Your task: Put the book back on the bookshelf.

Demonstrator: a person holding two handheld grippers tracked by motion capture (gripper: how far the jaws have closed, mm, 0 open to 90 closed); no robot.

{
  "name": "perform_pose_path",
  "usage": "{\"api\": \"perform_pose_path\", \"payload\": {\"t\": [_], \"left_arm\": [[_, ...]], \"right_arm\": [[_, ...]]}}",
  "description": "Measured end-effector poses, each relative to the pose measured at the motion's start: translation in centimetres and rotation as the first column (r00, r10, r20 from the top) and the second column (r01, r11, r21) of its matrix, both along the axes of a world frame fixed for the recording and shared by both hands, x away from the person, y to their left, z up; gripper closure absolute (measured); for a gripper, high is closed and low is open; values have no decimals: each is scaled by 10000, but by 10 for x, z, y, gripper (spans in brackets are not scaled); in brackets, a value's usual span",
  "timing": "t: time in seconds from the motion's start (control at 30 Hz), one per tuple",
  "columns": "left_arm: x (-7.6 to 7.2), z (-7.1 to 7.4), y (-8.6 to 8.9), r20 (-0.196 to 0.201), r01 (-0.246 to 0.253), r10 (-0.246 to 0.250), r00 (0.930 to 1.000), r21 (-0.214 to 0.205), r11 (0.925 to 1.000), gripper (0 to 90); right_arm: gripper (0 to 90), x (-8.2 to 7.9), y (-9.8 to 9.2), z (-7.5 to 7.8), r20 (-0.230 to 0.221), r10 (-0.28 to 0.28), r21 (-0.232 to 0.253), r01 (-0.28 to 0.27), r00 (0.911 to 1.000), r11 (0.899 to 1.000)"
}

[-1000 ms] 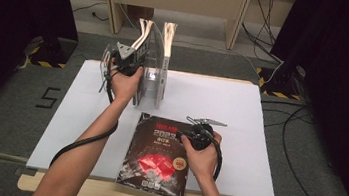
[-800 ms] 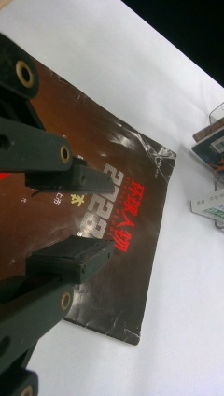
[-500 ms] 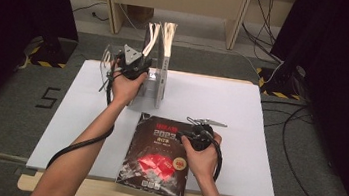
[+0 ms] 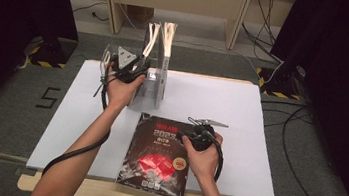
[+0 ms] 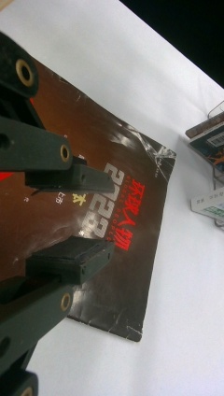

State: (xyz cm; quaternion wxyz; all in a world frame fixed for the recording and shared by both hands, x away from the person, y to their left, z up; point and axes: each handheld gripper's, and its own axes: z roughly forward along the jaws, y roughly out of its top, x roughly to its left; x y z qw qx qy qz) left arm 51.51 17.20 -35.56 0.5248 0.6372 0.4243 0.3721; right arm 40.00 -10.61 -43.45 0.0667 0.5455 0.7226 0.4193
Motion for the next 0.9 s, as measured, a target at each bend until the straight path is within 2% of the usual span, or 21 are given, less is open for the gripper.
{"api": "perform_pose_path", "payload": {"t": [0.17, 0.33, 0.4, 0.53, 0.57, 0.6, 0.63, 0.73, 0.9], "left_arm": [[-4, -1, 6, -128, 60, -63, 9999, -174, 9998, 501], [-8, -2, 7, -266, 229, -231, 9994, -74, 9997, 505], [-13, -3, 9, -457, 378, -383, 9982, -128, 9992, 527], [-15, -6, 11, -755, 347, -363, 9965, -216, 9992, 537], [-15, -9, 10, -1030, 300, -331, 9941, -320, 9990, 539], [-15, -9, 10, -1030, 300, -331, 9941, -320, 9990, 539], [-12, -12, 8, -1224, 361, -376, 9918, -150, 9992, 536], [-6, -12, 2, -1345, 356, -366, 9902, -101, 9993, 522], [3, -10, -9, -1521, 306, -259, 9880, 292, 9991, 513]], "right_arm": [[660, 0, 1, 0, 30, 23, -50, -23, 10000, 10000], [659, 1, 1, 1, 29, 32, -48, -32, 10000, 10000], [659, 1, 1, 0, 60, 78, -93, -77, 10000, 9999], [658, 1, 1, 0, 61, 90, -102, -89, 9999, 9999], [658, 0, 3, 1, -13, 38, -77, -38, 10000, 10000], [658, 0, 3, 1, -13, 38, -77, -38, 10000, 10000], [658, 0, 3, 0, 30, 87, -97, -86, 10000, 9999], [657, 0, 4, 0, -45, 78, -95, -79, 10000, 9999], [654, 1, 4, 0, -112, 107, -102, -108, 9999, 9999]]}}
